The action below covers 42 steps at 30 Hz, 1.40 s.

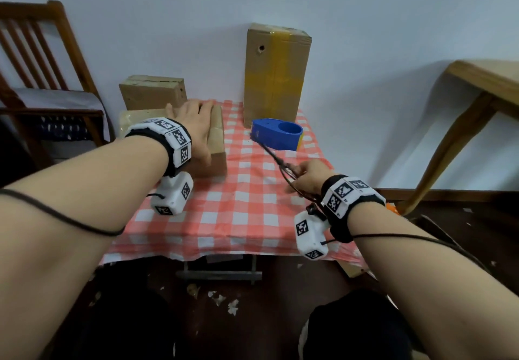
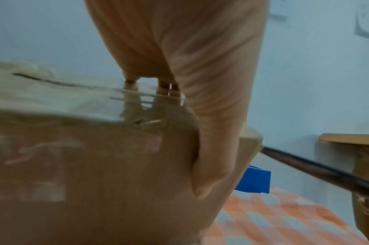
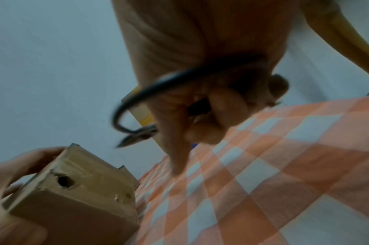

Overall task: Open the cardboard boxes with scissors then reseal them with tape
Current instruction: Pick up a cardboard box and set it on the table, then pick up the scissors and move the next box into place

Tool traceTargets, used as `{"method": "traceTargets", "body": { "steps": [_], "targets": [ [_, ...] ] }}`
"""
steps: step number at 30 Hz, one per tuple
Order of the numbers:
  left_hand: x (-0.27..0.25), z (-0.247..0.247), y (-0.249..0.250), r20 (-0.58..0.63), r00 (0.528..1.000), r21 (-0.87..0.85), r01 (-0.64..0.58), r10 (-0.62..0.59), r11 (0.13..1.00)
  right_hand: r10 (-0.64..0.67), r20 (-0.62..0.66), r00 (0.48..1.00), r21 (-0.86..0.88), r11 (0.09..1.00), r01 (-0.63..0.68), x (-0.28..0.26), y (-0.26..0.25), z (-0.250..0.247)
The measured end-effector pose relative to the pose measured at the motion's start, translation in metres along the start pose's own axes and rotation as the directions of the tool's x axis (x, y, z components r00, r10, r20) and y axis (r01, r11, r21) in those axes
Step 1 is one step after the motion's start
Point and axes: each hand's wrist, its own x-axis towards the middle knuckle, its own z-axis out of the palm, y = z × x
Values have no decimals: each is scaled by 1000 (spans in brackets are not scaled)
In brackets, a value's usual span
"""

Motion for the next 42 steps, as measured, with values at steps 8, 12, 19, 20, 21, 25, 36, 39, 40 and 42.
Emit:
{"method": "traceTargets", "body": {
  "steps": [8, 12, 19, 20, 21, 25, 36, 39, 40, 42],
  "targets": [
    [4, 7, 1, -15, 1000, 27, -6, 7, 1000, -196, 5, 981, 66, 979, 195, -1, 0, -2],
    [5, 7, 1, -20, 1000, 38, -17, 18, 999, -227, 27, 974, 11, 974, 227, 0, -5, -8],
    [3, 21, -2, -120, 989, 95, -75, 87, 993, -271, 88, 959, -23, 962, 273, 8, -26, -12],
    [3, 21, -3, -132, 988, 82, -70, 80, 994, -267, 97, 959, -23, 962, 271, 9, -30, -12],
    [3, 21, -4, -135, 988, 67, -64, 73, 996, -264, 104, 959, -29, 963, 268, 10, -33, -11],
    [1, 18, -1, -111, 993, 76, -43, 52, 996, -224, 124, 967, -72, 970, 234, 10, -46, -12],
    [25, 14, -5, -21, 998, 60, -53, 54, 997, -141, 198, 970, 0, 990, 144, 7, -44, 11],
    [29, 12, -7, 31, 998, 58, -56, 54, 997, -134, 253, 958, 94, 989, 114, 5, -40, 20],
    [29, 12, -8, 36, 998, 55, -55, 54, 997, -131, 244, 961, 145, 985, 97, 5, -41, 19],
    [31, 13, -9, 42, 998, 47, -54, 52, 997, -128, 189, 974, 200, 976, 89, 5, -44, 9]
  ]
}}
